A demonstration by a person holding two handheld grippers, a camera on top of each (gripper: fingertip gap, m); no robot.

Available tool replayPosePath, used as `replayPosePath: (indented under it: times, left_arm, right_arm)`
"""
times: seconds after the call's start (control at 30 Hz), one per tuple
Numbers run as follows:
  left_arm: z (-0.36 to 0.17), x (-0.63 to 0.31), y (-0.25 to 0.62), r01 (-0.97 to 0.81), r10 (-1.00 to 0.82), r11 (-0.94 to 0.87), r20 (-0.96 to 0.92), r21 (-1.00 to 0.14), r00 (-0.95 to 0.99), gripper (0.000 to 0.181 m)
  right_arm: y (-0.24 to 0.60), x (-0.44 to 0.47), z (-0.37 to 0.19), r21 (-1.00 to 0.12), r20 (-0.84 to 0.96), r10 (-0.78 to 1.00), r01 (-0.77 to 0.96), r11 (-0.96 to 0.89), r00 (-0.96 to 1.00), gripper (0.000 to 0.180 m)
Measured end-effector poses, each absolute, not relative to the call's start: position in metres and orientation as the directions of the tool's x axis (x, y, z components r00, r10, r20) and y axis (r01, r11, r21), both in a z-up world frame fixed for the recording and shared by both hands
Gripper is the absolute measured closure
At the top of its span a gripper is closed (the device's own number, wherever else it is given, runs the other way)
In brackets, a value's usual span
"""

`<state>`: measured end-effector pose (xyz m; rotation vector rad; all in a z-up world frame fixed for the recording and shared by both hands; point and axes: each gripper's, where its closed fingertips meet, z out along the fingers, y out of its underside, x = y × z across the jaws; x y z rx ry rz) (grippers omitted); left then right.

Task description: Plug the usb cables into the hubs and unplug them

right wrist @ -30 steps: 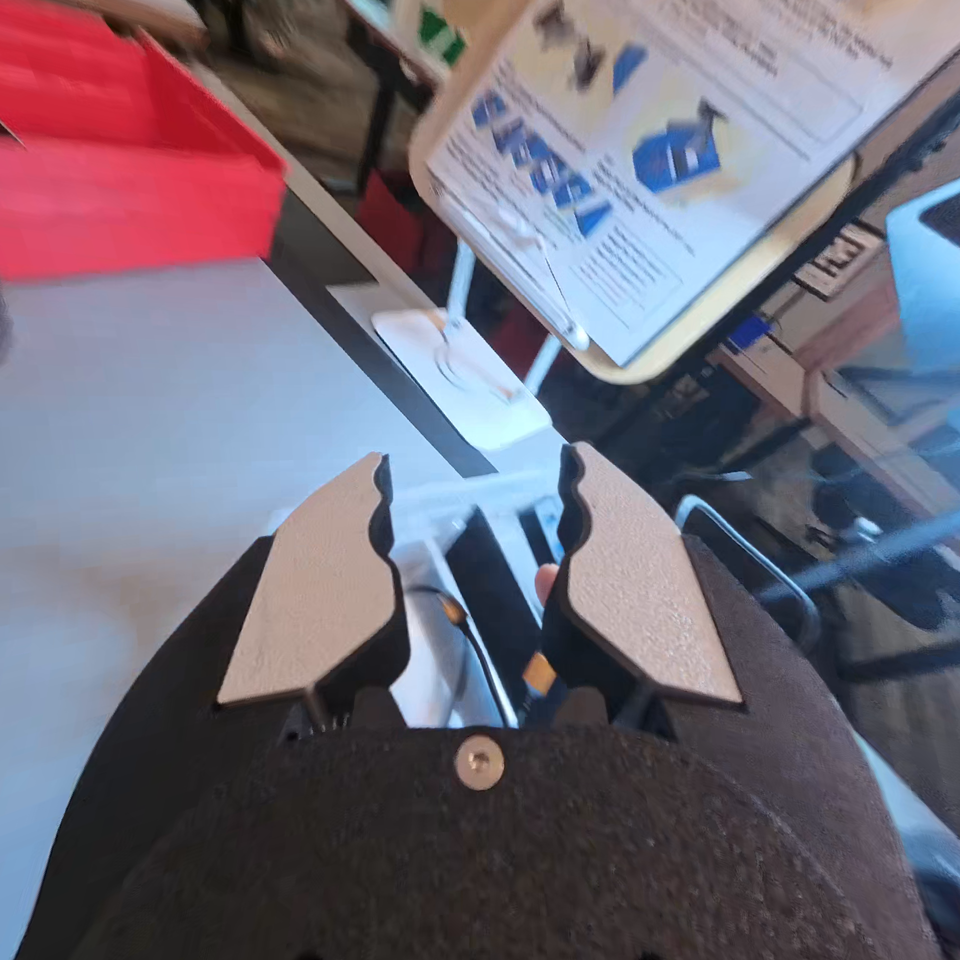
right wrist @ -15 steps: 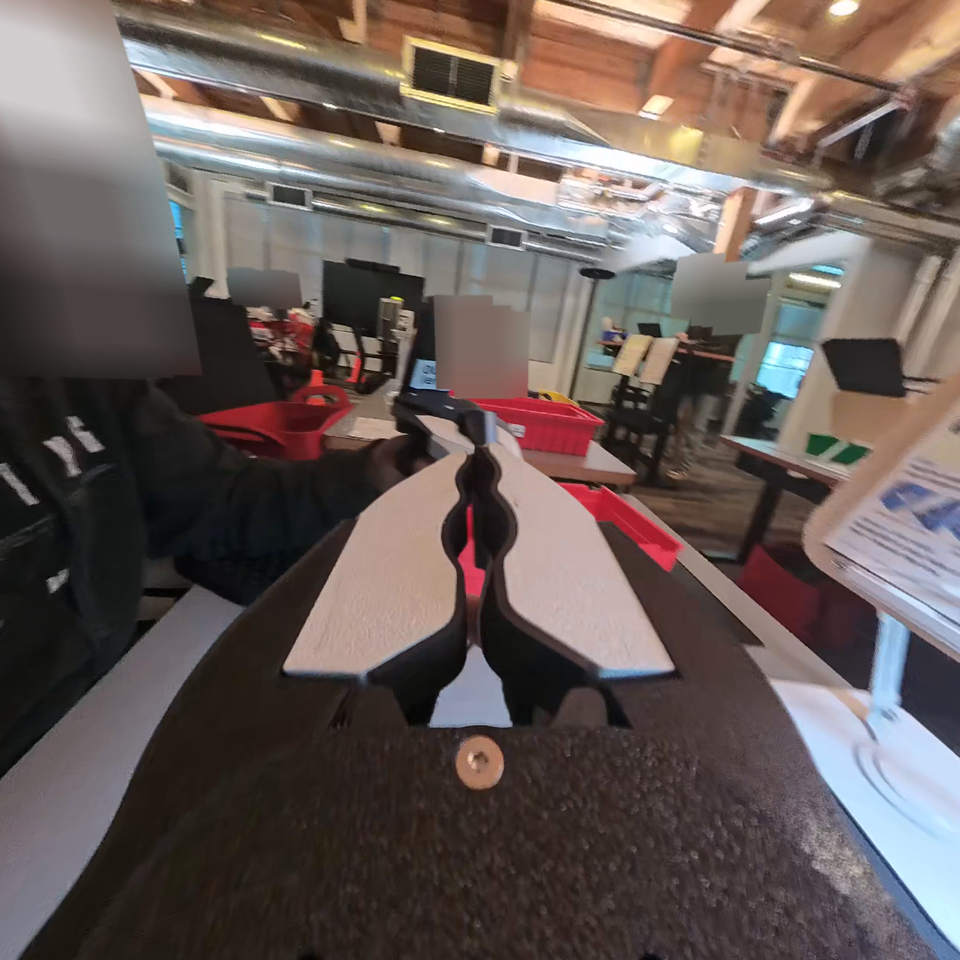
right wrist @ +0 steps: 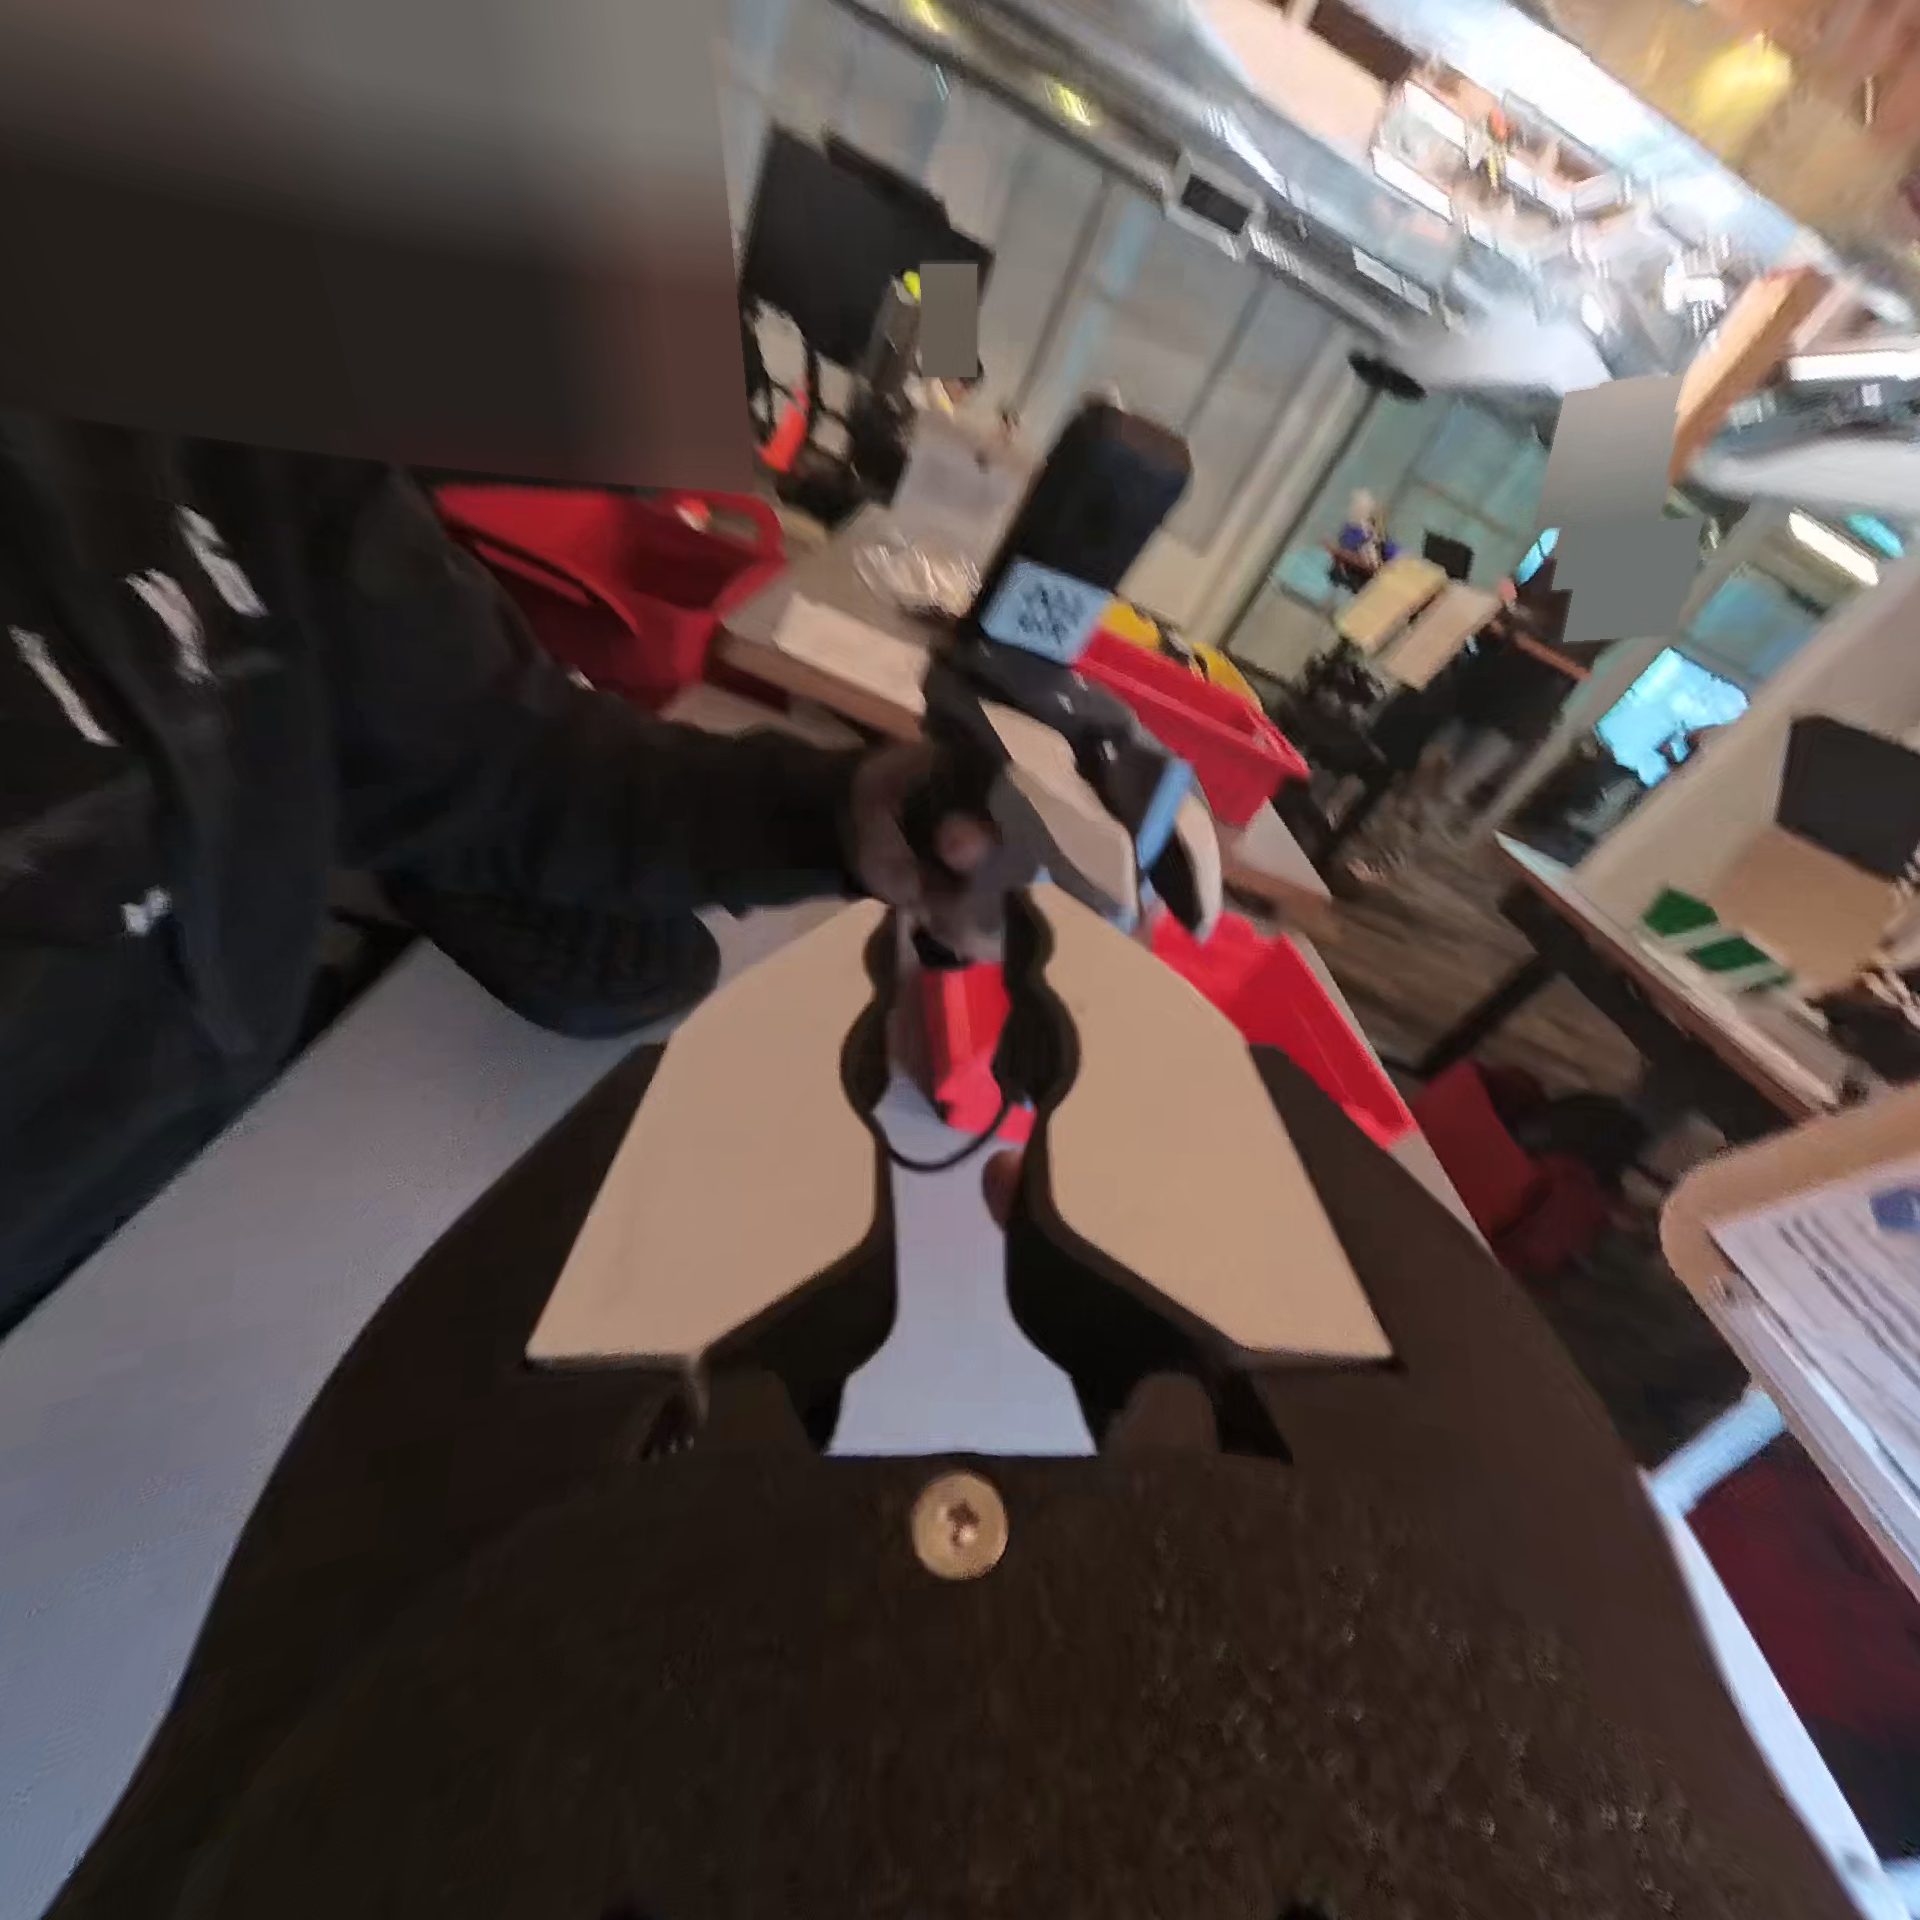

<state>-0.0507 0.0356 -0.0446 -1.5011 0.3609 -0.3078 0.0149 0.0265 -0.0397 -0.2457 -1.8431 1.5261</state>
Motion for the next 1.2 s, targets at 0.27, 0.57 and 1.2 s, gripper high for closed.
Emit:
replayPosePath:
  times: [0.27,0.57,1.2]
  left_arm:
    - [-0.036,-0.035,0.033,-0.023,-0.437,0.111,-0.069,-0.994,0.897,0.165]
    - [-0.047,-0.028,0.045,0.024,-0.450,0.157,-0.049,-0.987,0.892,0.165]
    - [-0.019,-0.124,0.014,0.169,-0.305,0.108,0.130,-0.980,0.944,0.147]
  right_arm:
    - [0.030,-0.025,-0.079,-0.913,0.369,0.634,-0.138,0.383,-0.680,0.141]
    - [0.025,-0.046,-0.097,-0.919,0.334,0.682,-0.066,0.388,-0.651,0.161]
    - [0.244,-0.044,0.007,-0.442,0.782,0.554,0.372,0.816,-0.285,0.163]
